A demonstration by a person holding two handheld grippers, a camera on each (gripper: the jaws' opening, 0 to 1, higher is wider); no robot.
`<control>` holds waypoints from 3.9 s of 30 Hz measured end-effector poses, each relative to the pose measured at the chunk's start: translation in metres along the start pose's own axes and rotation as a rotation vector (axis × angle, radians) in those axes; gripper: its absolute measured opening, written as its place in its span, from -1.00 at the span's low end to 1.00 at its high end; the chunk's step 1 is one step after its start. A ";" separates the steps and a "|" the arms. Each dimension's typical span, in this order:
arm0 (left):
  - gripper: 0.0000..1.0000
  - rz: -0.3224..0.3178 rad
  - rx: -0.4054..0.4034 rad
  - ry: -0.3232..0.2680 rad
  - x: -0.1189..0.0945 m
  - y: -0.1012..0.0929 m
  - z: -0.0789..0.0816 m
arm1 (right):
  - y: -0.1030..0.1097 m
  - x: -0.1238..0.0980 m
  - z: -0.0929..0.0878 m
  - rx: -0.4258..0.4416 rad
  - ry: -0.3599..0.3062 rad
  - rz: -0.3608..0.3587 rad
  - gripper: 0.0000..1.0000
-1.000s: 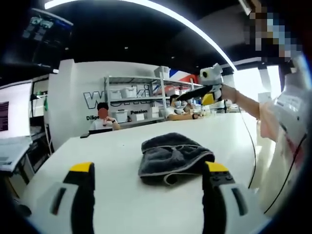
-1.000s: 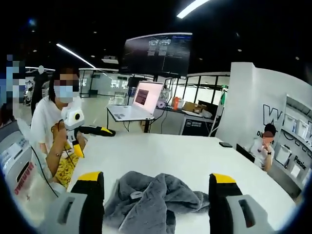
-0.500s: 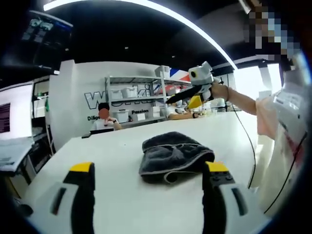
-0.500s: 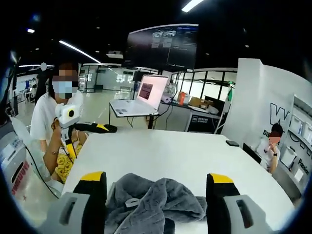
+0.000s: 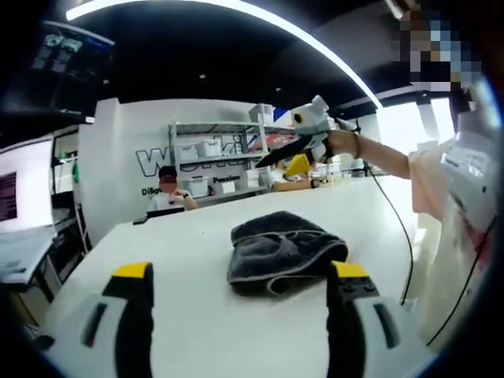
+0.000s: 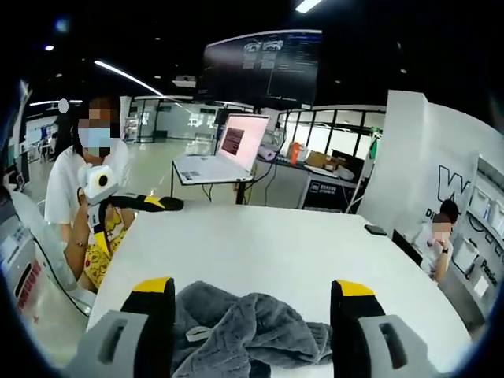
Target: Fold the towel on the table until its edges align and the towel forms a compact rectangular stack.
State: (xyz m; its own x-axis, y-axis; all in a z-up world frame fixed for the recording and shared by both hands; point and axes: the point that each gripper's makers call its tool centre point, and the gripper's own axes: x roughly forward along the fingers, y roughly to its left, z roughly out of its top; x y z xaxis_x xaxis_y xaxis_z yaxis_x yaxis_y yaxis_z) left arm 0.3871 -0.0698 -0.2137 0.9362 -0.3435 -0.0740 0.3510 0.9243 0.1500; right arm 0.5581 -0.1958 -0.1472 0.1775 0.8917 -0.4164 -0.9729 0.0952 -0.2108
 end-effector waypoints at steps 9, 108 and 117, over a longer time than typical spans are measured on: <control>0.92 -0.021 0.016 0.019 0.005 -0.008 -0.002 | -0.007 0.016 -0.006 0.013 0.049 0.023 0.56; 0.90 -0.036 0.018 0.059 0.008 -0.015 -0.007 | 0.012 0.083 -0.074 -0.062 0.350 0.223 -0.92; 0.90 -0.040 0.019 0.060 0.010 -0.017 -0.005 | -0.002 0.064 -0.060 -0.046 0.294 0.182 -0.92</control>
State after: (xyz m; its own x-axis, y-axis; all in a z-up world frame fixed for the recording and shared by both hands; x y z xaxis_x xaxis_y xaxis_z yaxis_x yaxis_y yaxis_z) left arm 0.3900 -0.0885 -0.2221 0.9188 -0.3695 -0.1389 0.3893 0.9063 0.1645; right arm 0.5801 -0.1656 -0.2267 0.0434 0.7263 -0.6861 -0.9860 -0.0797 -0.1467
